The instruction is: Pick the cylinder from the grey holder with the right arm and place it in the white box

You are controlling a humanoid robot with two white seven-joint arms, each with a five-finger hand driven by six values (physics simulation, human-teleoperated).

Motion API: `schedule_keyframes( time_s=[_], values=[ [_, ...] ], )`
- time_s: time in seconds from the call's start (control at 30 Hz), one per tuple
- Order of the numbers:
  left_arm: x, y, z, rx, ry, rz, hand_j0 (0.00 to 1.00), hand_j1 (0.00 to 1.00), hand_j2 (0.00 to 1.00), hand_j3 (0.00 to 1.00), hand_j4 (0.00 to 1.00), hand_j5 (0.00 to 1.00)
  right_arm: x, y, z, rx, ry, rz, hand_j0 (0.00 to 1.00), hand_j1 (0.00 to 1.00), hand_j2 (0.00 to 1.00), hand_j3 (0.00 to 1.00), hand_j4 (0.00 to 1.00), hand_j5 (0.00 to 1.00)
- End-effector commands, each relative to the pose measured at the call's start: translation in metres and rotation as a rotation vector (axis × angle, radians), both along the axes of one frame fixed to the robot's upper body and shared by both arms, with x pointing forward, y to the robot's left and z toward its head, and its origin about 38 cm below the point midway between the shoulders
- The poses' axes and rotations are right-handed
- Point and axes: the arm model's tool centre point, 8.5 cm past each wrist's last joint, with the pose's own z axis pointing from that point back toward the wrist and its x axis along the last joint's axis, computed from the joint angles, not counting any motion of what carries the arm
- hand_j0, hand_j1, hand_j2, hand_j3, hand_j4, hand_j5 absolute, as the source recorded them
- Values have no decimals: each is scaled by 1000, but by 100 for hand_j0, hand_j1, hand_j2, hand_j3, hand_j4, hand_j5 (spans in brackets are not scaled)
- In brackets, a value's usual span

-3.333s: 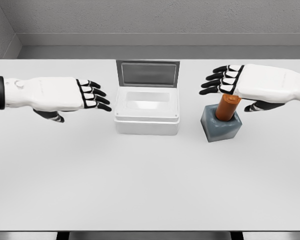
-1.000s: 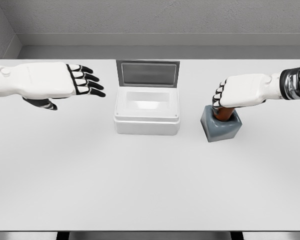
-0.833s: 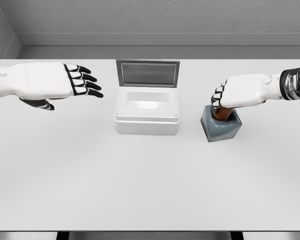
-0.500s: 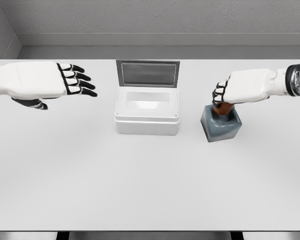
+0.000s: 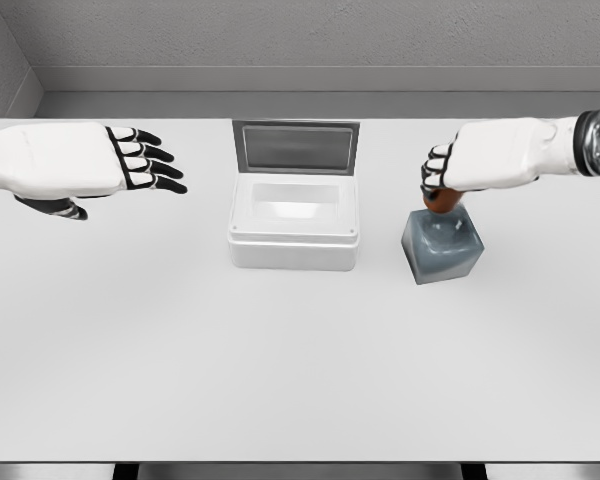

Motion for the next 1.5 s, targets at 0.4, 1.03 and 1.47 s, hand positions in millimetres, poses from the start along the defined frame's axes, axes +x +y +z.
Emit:
schedule_keyframes(
  time_s=[0.4,1.03,1.47],
  values=[
    [0,3,2,0,-1,10,100,100,100,100,100,100,5,45,9,21,-33,96,37,37,37,37,37,37],
    [-1,3,0,-6,6,8,100,100,100,100,100,100,18,102,6,10,-68,189,37,37,37,37,37,37],
    [-4,12,4,-19,22,26,100,100,100,100,100,100,21,127,0,-7,-53,228,37,37,37,37,37,37]
  ],
)
